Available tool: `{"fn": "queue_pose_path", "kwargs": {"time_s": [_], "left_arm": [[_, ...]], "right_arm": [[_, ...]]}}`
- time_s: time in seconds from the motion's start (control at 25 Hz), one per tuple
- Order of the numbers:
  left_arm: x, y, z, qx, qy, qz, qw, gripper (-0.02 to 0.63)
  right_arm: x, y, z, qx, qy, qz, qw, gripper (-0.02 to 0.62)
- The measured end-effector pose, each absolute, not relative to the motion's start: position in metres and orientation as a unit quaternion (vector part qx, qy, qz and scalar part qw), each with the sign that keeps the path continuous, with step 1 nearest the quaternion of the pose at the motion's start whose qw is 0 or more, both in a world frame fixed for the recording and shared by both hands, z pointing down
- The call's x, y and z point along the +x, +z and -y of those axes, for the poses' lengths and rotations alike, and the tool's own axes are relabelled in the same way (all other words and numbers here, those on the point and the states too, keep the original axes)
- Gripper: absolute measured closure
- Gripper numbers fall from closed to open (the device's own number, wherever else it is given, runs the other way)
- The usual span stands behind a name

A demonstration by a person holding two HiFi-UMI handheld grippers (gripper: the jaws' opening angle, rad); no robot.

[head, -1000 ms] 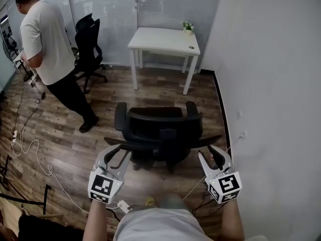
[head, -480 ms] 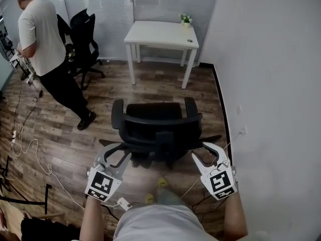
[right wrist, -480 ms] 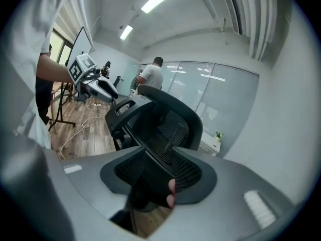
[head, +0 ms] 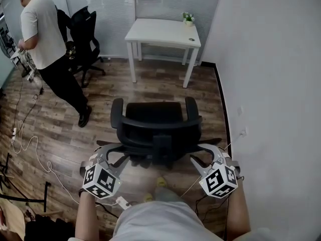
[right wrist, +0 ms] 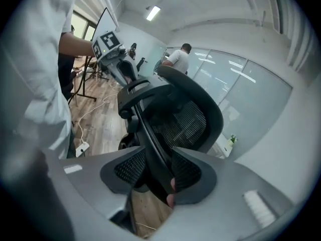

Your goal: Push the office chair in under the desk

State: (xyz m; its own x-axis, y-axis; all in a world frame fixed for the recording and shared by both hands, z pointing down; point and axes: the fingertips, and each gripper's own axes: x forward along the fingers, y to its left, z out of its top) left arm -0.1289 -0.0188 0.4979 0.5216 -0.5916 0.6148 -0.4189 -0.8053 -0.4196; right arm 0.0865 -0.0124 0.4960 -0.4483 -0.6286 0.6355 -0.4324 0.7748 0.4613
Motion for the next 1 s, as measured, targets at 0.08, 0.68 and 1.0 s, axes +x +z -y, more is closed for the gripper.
{"fn": "queue_pose_path", "kwargs": {"time_s": [0.08,0.68,1.0], "left_arm": [[-0.131,0.501,0.021,-0.857,-0.417,-0.276,0.126,0.456],[-0.126,0.521,0.025,-0.823,-0.504,-0.188,0.182,0.453],[-0.122,0.531,0.03,-0.806,-0.532,-0.163,0.203,0.453]], "right_arm": [[0.085,0.499,0.015,0.303,-0.127,0.835,0.441,0.436],[0.083,0.52,0.026,0.248,-0.152,0.803,0.521,0.438],[0.081,0.526,0.031,0.229,-0.143,0.797,0.54,0.437]]}}
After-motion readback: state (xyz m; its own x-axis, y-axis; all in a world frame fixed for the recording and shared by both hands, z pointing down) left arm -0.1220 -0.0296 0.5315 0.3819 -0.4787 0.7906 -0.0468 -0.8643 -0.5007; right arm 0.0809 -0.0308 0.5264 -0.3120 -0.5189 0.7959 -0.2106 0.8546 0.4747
